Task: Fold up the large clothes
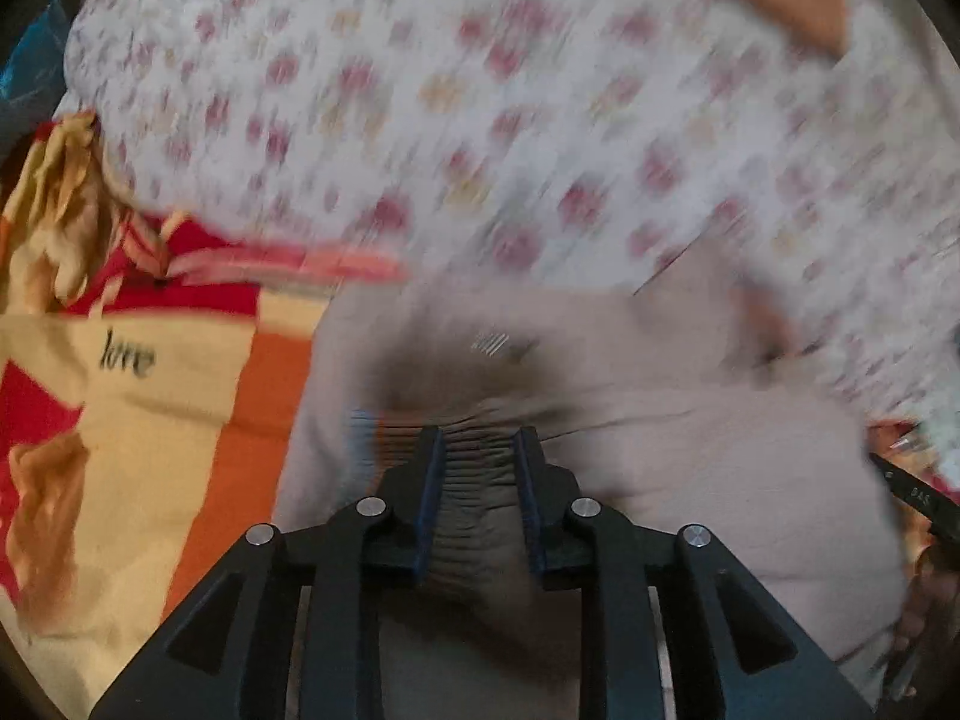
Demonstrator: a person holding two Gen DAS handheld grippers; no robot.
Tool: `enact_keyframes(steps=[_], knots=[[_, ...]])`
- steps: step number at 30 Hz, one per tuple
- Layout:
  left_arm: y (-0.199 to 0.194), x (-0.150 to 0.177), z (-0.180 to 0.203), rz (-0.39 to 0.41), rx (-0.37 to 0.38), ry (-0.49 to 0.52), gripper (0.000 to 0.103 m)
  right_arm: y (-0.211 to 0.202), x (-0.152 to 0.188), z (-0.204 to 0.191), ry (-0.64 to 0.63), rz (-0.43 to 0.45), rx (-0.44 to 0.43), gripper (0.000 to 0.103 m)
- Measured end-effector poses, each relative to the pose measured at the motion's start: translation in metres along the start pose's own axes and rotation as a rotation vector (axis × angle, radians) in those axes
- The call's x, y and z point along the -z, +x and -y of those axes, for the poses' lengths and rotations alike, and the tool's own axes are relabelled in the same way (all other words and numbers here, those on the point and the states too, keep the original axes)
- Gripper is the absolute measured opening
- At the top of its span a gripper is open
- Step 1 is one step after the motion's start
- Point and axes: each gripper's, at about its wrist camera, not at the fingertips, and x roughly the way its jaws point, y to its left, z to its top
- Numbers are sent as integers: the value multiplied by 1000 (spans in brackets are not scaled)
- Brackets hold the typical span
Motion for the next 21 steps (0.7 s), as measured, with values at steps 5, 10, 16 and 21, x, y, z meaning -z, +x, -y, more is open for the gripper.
enact_keyframes(steps=[5, 10, 16, 21], knots=[[9, 4, 3, -3, -23, 35, 20, 12, 9, 20, 85, -1, -75, 15], [-14, 0, 1, 37, -19, -2, 20, -22, 18, 28, 117, 107, -144, 16], [-44, 0, 14, 105, 15, 21, 20, -100, 42, -5, -20, 206, -219, 26], [-11, 10, 21, -26, -24, 87, 26, -67, 74, -34, -129, 35, -128, 46]])
